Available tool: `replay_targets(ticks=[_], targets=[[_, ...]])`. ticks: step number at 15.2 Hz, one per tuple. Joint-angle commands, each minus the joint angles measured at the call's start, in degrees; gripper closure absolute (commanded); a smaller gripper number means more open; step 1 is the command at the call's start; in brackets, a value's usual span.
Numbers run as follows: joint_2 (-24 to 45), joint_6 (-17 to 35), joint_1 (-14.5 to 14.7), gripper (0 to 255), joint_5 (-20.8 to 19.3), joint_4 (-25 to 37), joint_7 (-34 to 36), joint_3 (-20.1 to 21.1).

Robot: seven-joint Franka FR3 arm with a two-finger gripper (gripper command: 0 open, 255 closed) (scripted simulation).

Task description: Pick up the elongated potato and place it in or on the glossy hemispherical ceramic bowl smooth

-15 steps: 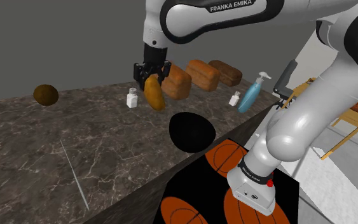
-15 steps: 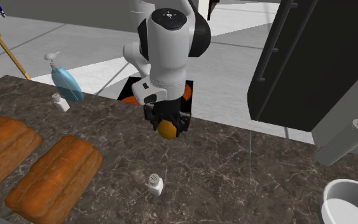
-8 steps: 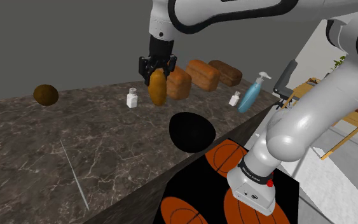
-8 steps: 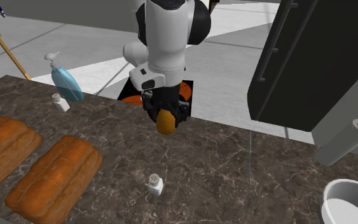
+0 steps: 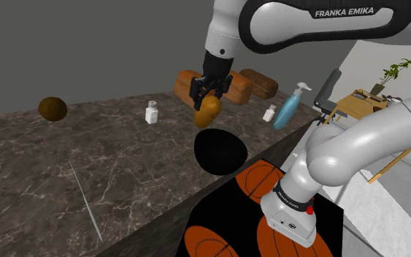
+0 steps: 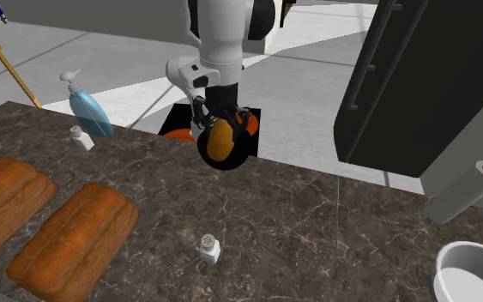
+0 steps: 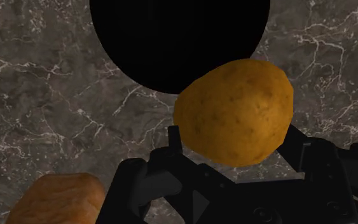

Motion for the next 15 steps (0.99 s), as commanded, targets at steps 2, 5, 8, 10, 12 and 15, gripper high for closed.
replay_targets(ticks=[2,5,8,10,12,15], targets=[[-7.7,-2.8,1.3,255,1.2,-4.9,-0.6,-0.9],[-13.5,-4.3,2.5,255,2.0,-9.2,-0.8,-1.3],[-13.3,-2.0,2.7,255,2.3,-11.4,-0.7,-1.0],[-13.2,-0.4,2.7,255,2.5,-12.8,-0.6,-0.8],[-12.9,1.3,2.8,255,2.7,-14.2,-0.6,-0.5],[-12.4,3.8,2.9,255,2.9,-16.3,-0.5,-0.1]])
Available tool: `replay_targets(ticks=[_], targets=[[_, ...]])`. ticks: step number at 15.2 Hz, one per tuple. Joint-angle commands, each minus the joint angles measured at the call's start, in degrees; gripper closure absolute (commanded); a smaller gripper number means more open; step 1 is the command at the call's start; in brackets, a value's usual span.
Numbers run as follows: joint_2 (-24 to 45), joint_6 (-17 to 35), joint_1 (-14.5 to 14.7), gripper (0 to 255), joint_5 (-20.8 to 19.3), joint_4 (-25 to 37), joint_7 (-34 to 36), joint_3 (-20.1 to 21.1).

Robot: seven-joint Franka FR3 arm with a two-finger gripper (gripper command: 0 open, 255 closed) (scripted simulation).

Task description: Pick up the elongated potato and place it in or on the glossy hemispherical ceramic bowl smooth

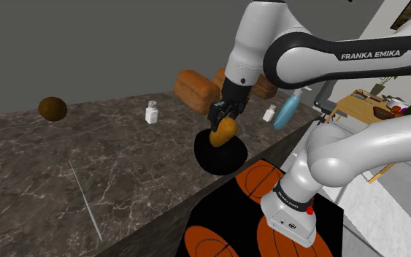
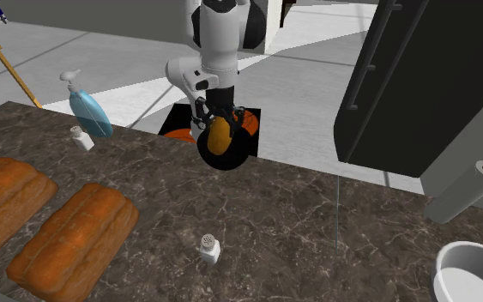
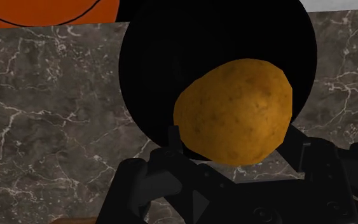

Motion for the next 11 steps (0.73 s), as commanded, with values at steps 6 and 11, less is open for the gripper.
replay_targets(ticks=[6,11], targets=[[1.1,4.0,0.2,255,0.5,-3.0,0.3,0.7],[1.1,4.0,0.2,255,0.5,-3.0,0.3,0.7]])
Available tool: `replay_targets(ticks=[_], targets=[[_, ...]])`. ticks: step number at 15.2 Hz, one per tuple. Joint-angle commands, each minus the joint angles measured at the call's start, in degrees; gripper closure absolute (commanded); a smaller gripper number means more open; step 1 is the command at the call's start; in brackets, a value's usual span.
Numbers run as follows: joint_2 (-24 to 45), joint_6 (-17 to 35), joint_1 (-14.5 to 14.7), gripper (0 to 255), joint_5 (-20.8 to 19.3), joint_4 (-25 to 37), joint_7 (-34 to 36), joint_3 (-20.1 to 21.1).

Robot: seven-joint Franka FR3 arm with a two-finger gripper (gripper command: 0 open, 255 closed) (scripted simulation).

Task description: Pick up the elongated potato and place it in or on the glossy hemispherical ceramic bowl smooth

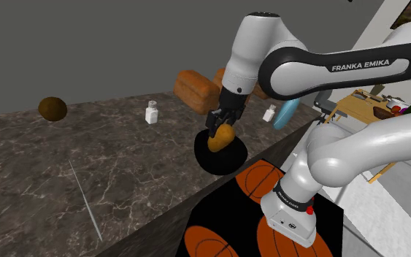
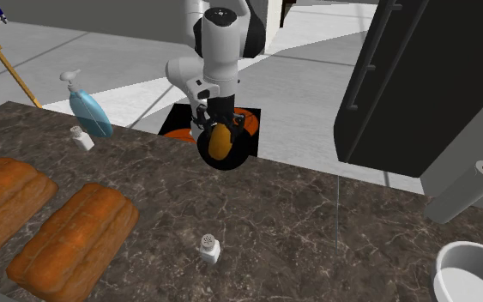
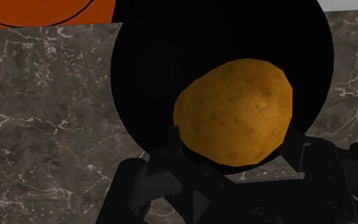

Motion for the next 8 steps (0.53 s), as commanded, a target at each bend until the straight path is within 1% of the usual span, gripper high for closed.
replay_targets(ticks=[1,6,8], targets=[[0.0,0.0,0.0,0,0.0,0.0,0.0,0.0],[0.0,0.0,0.0,0,0.0,0.0,0.0,0.0],[-1.1,-4.3,-0.1,0,-0.3,3.2,0.0,-0.5]])
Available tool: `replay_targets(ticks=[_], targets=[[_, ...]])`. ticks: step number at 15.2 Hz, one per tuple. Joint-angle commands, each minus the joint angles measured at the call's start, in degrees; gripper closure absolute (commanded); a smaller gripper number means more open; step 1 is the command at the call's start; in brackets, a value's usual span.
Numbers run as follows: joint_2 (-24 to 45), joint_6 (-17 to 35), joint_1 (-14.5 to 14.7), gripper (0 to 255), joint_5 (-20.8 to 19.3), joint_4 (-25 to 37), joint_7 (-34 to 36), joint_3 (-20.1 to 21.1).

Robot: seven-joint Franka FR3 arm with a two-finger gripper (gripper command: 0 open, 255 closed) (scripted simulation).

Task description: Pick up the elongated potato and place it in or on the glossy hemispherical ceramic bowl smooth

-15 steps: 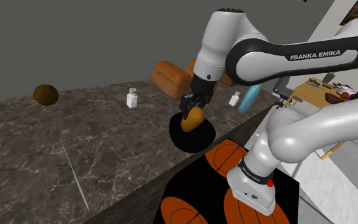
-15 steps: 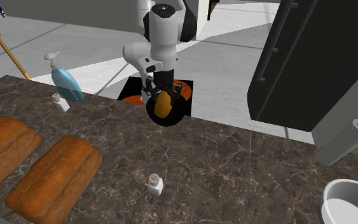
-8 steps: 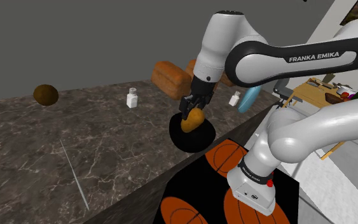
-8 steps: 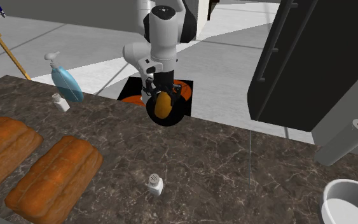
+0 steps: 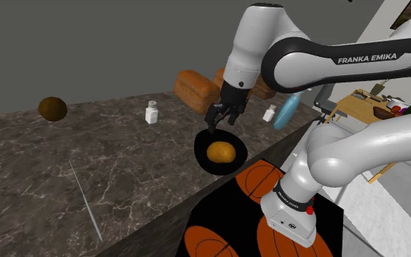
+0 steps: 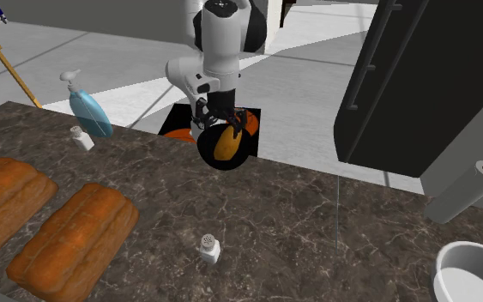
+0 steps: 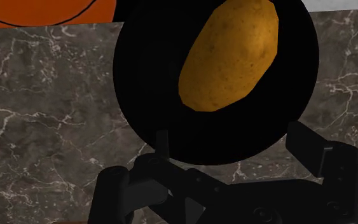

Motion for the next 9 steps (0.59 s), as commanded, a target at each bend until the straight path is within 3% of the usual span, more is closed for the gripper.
replay_targets(ticks=[1,9], targets=[[-1.0,-3.8,-0.1,0,-0.3,2.8,-0.1,-0.5],[-1.2,-5.4,-0.1,0,-0.5,4.1,-0.1,-0.7]])
